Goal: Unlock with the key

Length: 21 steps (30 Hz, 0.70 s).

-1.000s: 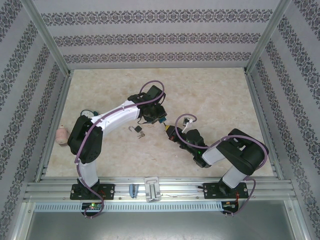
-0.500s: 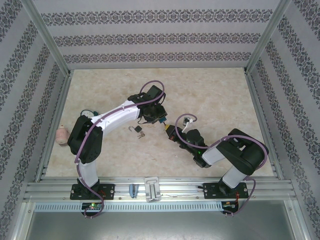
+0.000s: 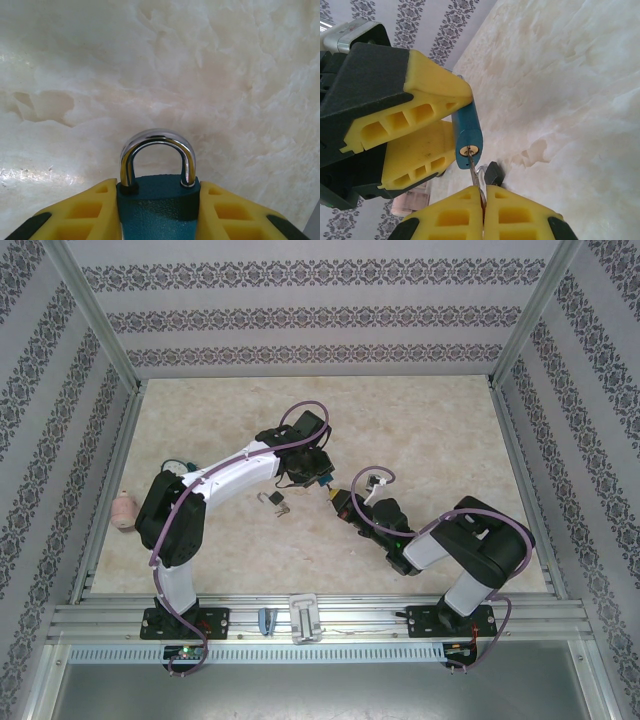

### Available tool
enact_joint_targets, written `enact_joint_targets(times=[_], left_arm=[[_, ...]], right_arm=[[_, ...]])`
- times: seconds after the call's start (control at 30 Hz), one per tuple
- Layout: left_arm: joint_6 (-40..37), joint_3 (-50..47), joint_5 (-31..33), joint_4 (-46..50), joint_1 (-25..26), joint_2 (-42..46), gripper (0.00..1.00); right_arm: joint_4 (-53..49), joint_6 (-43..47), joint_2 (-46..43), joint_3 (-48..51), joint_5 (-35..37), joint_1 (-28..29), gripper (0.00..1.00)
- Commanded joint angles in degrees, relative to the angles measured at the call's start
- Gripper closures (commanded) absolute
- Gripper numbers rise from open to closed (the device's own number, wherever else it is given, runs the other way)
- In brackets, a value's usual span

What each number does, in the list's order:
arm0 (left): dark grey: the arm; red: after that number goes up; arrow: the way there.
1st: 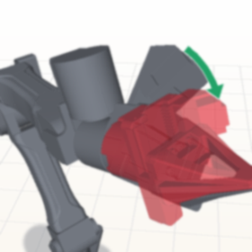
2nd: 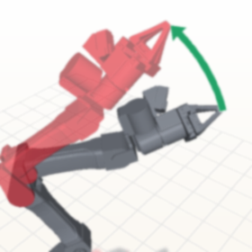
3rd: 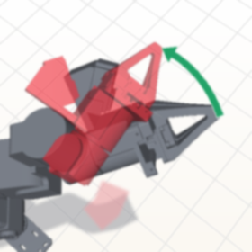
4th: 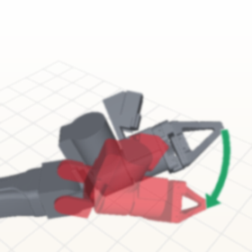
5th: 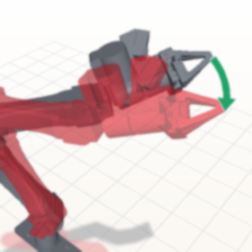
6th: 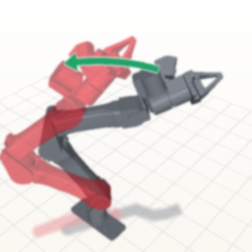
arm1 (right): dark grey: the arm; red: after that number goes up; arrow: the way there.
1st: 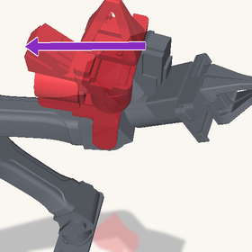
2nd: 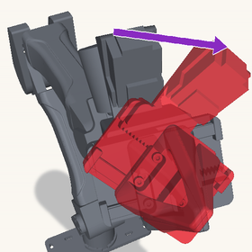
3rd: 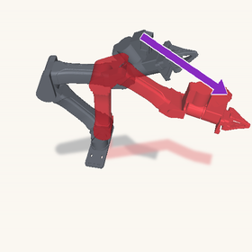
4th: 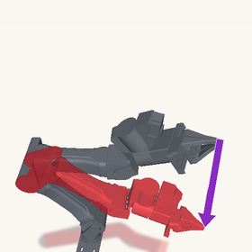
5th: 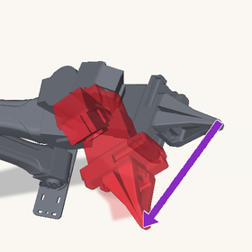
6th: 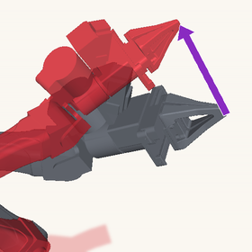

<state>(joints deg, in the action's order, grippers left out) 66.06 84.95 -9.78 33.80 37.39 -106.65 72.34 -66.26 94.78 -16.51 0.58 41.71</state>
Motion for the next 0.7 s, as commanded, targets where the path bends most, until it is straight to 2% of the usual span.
enact_joint_targets(times=[0.0,0.3,0.5,0.67], left_arm=[[-0.15,0.69,-1.39,-0.24,0.7,2.01,0.68],[-0.21,2.21,-1.53,0.43,1.7,0.58,0.69],[-0.14,3.27,-0.96,1.32,2.0,0.19,0.69],[-0.19,3.86,-0.64,1.79,2.16,-0.05,0.7]], right_arm=[[-2.66,-1.94,-0.73,-2.14,1.34,-0.97,1.0],[-7.52,-0.31,-5.66,-4.96,2.31,-1.37,1.0],[-13.46,5.31,-7.67,-6.93,4.09,0.04,1.0],[-13.08,4.66,-7.23,-6.81,5.94,0.49,1.0]])
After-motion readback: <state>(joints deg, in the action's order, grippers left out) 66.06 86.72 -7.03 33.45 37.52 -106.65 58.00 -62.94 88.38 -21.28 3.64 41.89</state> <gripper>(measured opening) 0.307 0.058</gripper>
